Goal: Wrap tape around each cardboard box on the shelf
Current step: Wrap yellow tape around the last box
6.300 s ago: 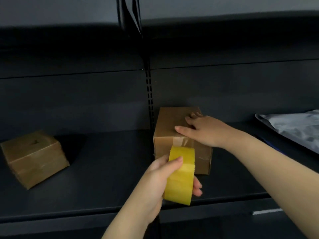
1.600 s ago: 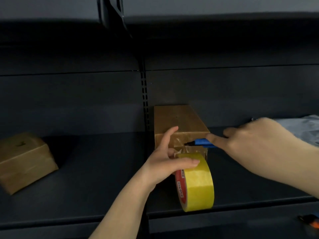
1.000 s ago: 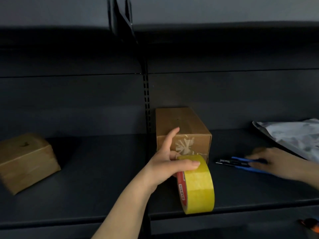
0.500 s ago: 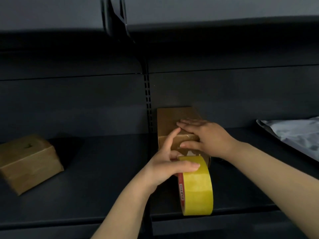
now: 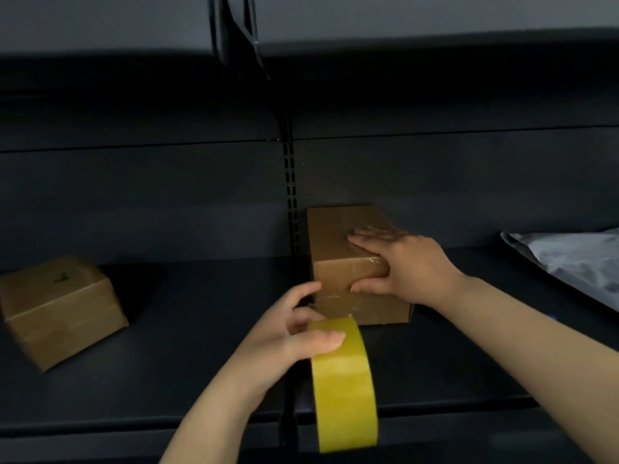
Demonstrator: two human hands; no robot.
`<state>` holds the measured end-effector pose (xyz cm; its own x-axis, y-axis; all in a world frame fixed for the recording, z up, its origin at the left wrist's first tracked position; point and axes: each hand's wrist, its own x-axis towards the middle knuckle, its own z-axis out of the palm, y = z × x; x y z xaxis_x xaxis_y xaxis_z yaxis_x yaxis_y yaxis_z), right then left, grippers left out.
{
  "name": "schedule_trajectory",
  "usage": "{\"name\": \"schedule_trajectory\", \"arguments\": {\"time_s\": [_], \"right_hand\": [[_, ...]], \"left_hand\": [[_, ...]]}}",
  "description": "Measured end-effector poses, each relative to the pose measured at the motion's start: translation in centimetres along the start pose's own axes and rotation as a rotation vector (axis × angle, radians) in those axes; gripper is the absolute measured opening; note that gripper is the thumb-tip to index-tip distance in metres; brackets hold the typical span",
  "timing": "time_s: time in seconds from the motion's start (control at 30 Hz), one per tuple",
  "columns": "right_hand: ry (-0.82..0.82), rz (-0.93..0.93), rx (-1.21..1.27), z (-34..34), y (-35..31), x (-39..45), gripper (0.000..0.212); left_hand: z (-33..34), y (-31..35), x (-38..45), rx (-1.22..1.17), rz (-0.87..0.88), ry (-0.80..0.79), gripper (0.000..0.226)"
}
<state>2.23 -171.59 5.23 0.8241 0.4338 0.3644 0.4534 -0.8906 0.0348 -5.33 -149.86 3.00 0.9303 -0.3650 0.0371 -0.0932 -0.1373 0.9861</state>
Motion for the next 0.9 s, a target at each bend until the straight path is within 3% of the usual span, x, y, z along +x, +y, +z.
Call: {"name": "schedule_trajectory", "arguments": {"time_s": [0.13, 0.2, 0.37, 0.63, 0.8, 0.9], "right_hand": [[-0.046, -0.007, -0.065, -0.6, -0.9, -0.5, 0.102], [-0.035, 0.019, 0.022, -1.2, -1.6, -0.9, 0.099], [0.037, 0.043, 0.046, -1.9, -3.3, -3.1, 0.073], [0.021, 0.038, 0.067, -2.7, -3.4, -5.2, 0.078], [0.024, 0.006, -0.021, -2.2, -3.2, -5.5, 0.086], [0.081, -0.059, -0.096, -2.3, -3.4, -5.6, 0.09]], "left_hand": [[-3.2, 0.1, -0.5, 0.264, -0.03, 0.327, 0.078], [-4.4, 0.8, 0.4, 0.414, -0.109, 0.377, 0.07], [-5.4, 2.1, 5.2, 0.804, -0.275, 0.274, 0.062], [-5.6, 1.0, 9.9, 1.195, -0.517, 0.121, 0.073], [-5.0, -0.4, 10.2, 1.121, -0.479, 0.19, 0.073], [-4.2, -0.5, 9.4, 1.25, -0.223, 0.358, 0.057]]}}
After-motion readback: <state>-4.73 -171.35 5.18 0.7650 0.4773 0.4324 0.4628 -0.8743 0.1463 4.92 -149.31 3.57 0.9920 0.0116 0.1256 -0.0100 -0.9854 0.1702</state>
